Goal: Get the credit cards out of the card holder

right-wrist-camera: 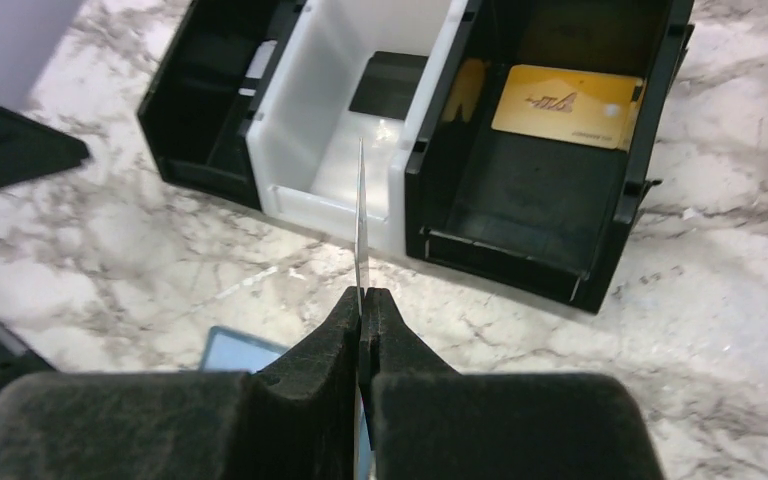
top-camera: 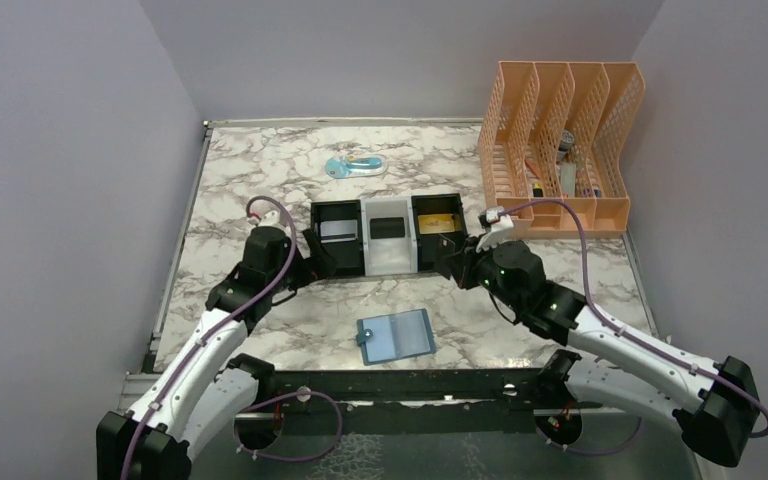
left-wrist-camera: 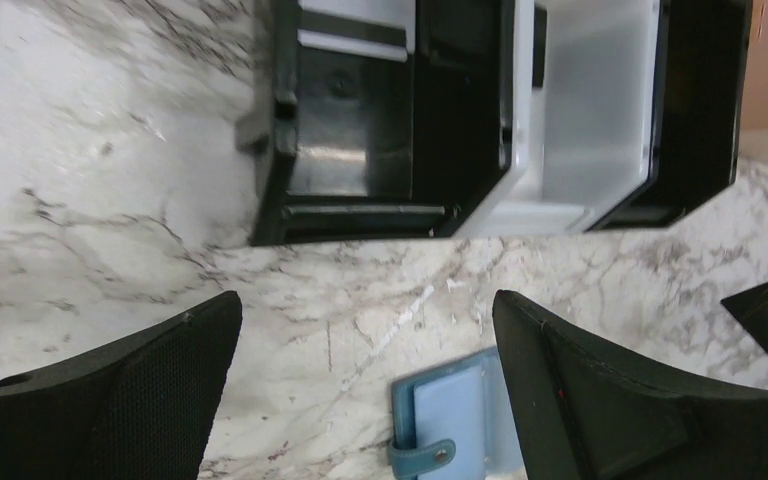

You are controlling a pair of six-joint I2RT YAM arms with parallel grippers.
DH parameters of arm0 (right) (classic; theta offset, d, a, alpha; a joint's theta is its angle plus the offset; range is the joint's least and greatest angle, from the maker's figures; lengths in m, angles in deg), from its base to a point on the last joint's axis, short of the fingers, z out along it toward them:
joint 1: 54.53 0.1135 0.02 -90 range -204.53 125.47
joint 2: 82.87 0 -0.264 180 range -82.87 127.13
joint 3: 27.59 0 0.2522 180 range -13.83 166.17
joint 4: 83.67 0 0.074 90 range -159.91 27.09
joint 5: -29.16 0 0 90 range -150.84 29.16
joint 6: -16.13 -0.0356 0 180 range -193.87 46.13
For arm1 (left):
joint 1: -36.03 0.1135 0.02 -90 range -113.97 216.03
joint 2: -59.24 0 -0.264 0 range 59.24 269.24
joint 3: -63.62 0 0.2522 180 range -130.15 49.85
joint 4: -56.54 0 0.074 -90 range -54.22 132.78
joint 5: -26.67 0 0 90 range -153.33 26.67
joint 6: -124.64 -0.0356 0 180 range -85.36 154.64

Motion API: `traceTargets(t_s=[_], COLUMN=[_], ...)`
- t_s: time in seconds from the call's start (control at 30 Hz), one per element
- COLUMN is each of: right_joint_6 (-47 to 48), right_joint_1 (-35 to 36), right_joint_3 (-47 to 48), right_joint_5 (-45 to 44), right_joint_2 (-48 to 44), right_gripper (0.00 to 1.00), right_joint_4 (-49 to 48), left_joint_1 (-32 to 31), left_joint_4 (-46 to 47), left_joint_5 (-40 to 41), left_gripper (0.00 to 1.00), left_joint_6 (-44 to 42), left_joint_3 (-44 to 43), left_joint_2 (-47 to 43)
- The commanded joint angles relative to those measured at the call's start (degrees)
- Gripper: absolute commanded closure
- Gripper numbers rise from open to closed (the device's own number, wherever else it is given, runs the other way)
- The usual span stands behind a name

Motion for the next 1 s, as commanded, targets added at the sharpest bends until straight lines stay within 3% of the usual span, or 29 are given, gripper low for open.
traceTargets(t_s=[0.0, 0.13, 0.3, 0.63, 0.97], right_joint_6=[9.78, 13.75, 20.59, 28.71, 31.56], right_joint_1=[0.17, 0.17, 0.17, 0.25, 0.26], right_joint_3=[4.49, 8.31, 12.23, 21.54, 20.53], right_joint_5=[-4.07, -1.15, 3.83, 7.94, 7.09], right_joint_2=[5.65, 11.02, 17.29, 30.6, 32.97], right_gripper=[0.99, 0.99, 0.99, 0.99, 0.99], right_joint_4=[0.9, -0.47, -3.6, -7.42, -9.61], left_joint_1=[7.73, 12.59, 13.29, 13.29, 13.29], left_joint_4=[-3.41, -5.77, -8.53, -10.17, -10.23], left_joint_5=[-6.76, -8.55, -1.25, 8.64, 6.51], left_gripper=[0.01, 0.01, 0.01, 0.01, 0.01], left_joint_6=[-4.62, -9.54, -15.16, -13.35, -13.35], left_joint_3=[-5.34, -9.82, -12.26, -9.13, -9.16], left_joint_2=[1.67, 3.27, 3.76, -6.91, -5.52])
